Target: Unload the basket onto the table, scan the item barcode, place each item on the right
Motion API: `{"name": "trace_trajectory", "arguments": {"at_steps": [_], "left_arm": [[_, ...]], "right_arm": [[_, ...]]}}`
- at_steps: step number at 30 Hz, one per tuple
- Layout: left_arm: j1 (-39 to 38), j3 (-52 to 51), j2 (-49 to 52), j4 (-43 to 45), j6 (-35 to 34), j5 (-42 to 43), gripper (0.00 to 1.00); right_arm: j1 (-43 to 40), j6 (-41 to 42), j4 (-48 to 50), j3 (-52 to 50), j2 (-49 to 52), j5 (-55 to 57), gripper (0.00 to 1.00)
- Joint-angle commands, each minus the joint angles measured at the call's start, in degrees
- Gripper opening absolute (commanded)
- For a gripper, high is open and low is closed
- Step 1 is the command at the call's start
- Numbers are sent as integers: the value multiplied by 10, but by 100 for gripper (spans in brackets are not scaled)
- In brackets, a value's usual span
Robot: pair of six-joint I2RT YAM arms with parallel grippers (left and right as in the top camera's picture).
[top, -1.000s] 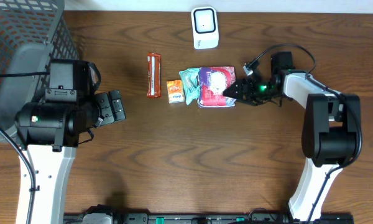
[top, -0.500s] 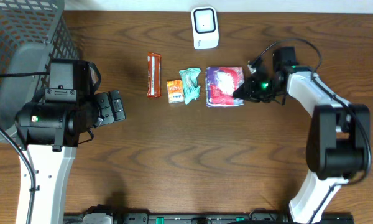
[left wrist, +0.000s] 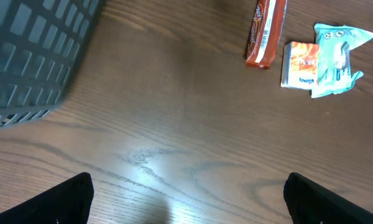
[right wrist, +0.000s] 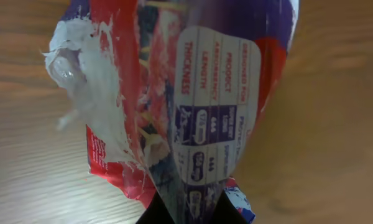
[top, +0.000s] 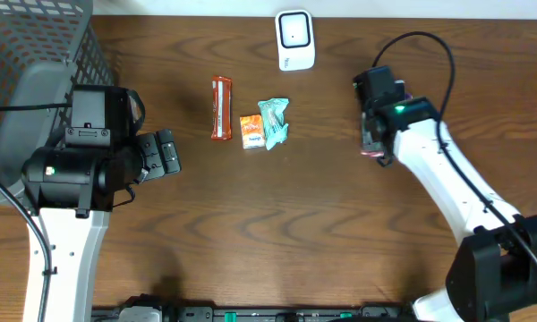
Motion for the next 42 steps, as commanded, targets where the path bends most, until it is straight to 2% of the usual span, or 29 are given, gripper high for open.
{"name": "trace_trajectory", "arguments": {"at_steps": [1, 5, 10, 12, 13, 17, 21, 22, 25, 31, 40, 42], "left_arm": [[1, 2, -1, -2, -7, -1, 98], [1, 2, -1, -2, -7, -1, 98], [1, 2, -1, -2, -7, -1, 98], [1, 2, -1, -2, -7, -1, 98], [1, 2, -1, -2, -7, -1, 98], [1, 2, -1, -2, -7, -1, 98], [1, 2, -1, -2, -7, -1, 98], [1, 2, -1, -2, -7, -1, 98], [1, 2, -1, -1, -7, -1, 98], [1, 2, -1, -2, -7, -1, 98], [1, 2, -1, -2, -7, -1, 98], [1, 2, -1, -2, -7, -1, 98]], "right_arm": [[28, 33, -6, 5, 29, 161, 1], [50, 40, -2, 5, 69, 160, 1], [86, 51, 10, 5, 119, 155, 11], [107, 52, 23, 5, 132, 139, 23], [117, 52, 30, 5, 134, 127, 37], [160, 52, 77, 12, 131, 76, 56], [178, 51, 90, 68, 131, -19, 62], [176, 51, 78, 106, 131, -53, 66], [159, 51, 38, 174, 131, -79, 71], [87, 22, -52, 263, 131, -129, 77], [-90, -20, -113, 222, 135, -293, 82], [-134, -36, -89, 179, 136, -363, 68]]}}
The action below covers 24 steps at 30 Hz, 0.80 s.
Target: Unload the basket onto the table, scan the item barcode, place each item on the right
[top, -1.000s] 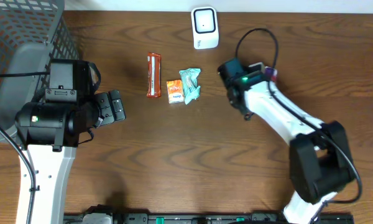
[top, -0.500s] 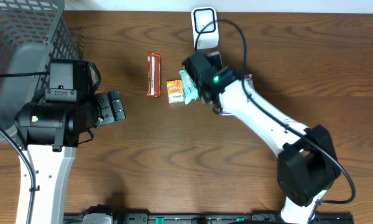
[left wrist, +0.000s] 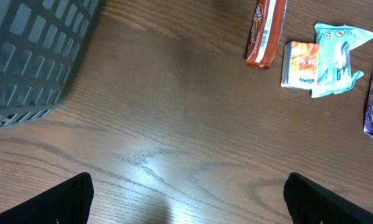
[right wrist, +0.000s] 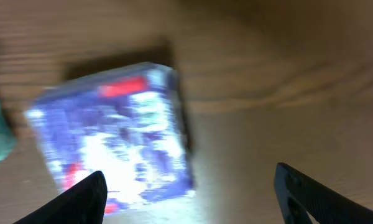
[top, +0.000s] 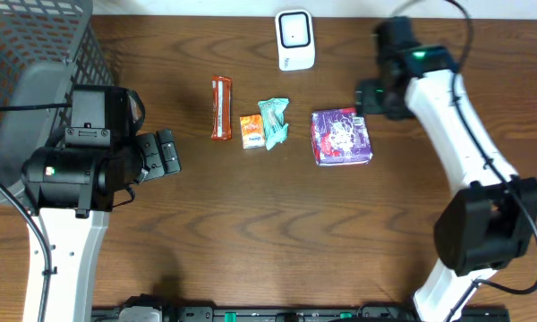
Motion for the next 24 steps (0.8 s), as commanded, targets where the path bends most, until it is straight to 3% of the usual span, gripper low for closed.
{"name": "trace_trajectory", "arguments": {"at_steps": [1, 4, 9, 15, 24], "left_arm": [[1, 2, -1, -1, -7, -1, 98], [1, 2, -1, -1, -7, -1, 98], [1, 2, -1, -1, -7, -1, 98], [1, 2, -1, -1, -7, -1, 98], [1, 2, -1, -1, -7, -1, 98]], "right_arm": [[-51, -48, 24, -60, 7, -143, 66], [-79, -97, 73, -120, 7, -257, 65], [-90, -102, 204, -236, 7, -382, 65], [-73, -25, 311, -305, 7, -399, 57], [-40, 92, 403, -318, 7, -402, 55]]}}
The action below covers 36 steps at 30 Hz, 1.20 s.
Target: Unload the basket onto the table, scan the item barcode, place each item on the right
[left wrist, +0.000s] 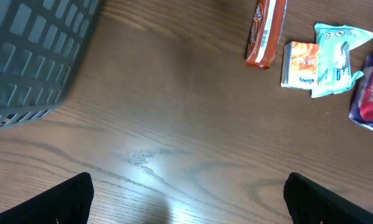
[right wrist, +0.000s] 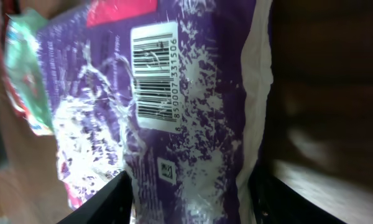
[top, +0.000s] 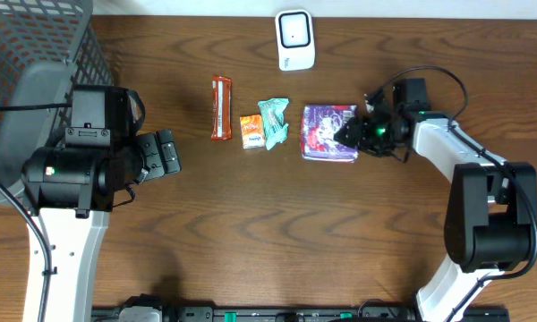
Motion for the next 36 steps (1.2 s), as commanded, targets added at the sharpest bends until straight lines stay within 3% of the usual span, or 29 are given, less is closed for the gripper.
{"name": "trace_trajectory", "arguments": {"at_steps": [1, 7, 11, 18, 22, 25, 30, 36], "left_arm": [[1, 2, -1, -2, -7, -1, 98], [1, 2, -1, -2, -7, -1, 98], [1, 2, -1, -2, -7, -1, 98], [1, 2, -1, -2, -7, -1, 98], [1, 2, -1, -2, -7, -1, 98], [1, 2, -1, -2, -7, -1, 98], [1, 2, -1, -2, -7, -1, 98], [1, 2, -1, -2, -7, -1, 98]], "right_arm": [[21, 76, 34, -4, 6, -18, 55], [48, 93, 94, 4, 6, -18, 56], [49, 97, 84, 36, 6, -22, 56], [50, 19, -44, 139, 6, -22, 66], [50, 8, -129, 193, 6, 14, 65], [57, 8, -166, 210, 6, 37, 60], [82, 9, -209, 209, 6, 94, 29], [113, 35, -274, 196, 6, 205, 29]]}}
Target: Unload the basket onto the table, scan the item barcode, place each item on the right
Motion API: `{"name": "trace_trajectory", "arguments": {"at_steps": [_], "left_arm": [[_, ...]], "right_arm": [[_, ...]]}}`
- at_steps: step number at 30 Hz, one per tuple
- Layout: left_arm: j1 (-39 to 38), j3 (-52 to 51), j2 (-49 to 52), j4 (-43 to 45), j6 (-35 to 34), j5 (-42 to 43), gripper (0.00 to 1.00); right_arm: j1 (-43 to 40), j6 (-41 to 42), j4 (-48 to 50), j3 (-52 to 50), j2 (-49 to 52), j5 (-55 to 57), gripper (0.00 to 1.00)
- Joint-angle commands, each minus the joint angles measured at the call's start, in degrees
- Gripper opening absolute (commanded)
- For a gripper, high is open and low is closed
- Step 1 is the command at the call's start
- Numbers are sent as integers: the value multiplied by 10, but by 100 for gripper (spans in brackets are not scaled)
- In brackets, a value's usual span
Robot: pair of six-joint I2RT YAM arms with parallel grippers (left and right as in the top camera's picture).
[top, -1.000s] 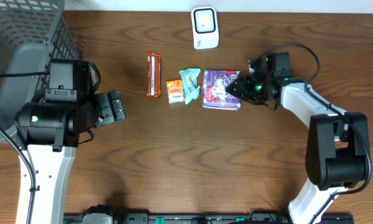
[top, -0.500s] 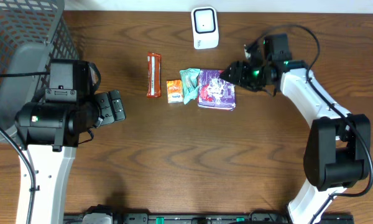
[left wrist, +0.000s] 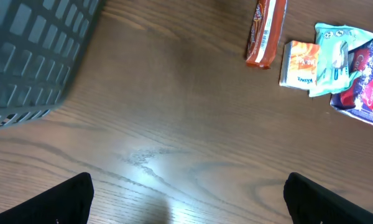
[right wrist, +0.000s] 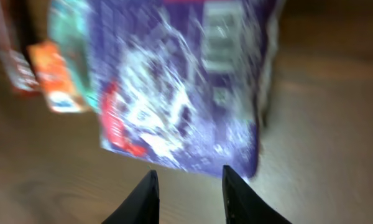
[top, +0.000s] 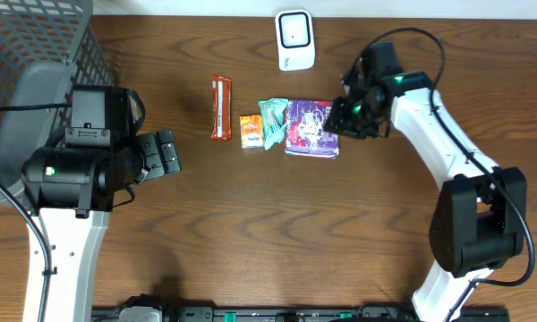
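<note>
The purple snack packet [top: 311, 128] lies flat on the table, its left edge against a teal packet [top: 273, 122]. It fills the top of the right wrist view [right wrist: 186, 87] and shows at the right edge of the left wrist view [left wrist: 363, 84]. My right gripper [top: 349, 114] hangs over the packet's right side, open, with only bare table between its fingertips [right wrist: 189, 193]. The white scanner [top: 295, 40] stands at the back, its face up. My left gripper [top: 166, 152] is open far to the left, with wood between its fingers [left wrist: 189, 202].
A red bar [top: 221, 107] and an orange box [top: 251, 131] lie left of the teal packet. A grey mesh basket [top: 36, 80] fills the back left corner, beside the left arm.
The purple packet has shifted left and now touches the teal packet. My right gripper has moved from low at the packet's right edge to above it, with nothing between its fingers. The left arm is unchanged.
My right gripper first held the purple packet up at the right side of the table. Then the packet lay on the table and the gripper was open behind it. Then the gripper was at its right edge, barcode in view. Now the packet lies further left.
</note>
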Motion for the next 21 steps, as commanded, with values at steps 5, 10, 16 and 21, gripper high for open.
{"name": "trace_trajectory", "arguments": {"at_steps": [5, 10, 16, 21], "left_arm": [[1, 2, -1, -2, -7, -1, 98], [1, 2, -1, -2, -7, -1, 98], [1, 2, -1, -2, -7, -1, 98], [1, 2, -1, -2, -7, -1, 98]], "right_arm": [[34, 46, -10, -40, 6, 85, 24], [55, 74, 48, -100, 6, 85, 22], [62, 88, 116, -139, 6, 92, 20], [49, 106, 132, -139, 6, 168, 17]]}}
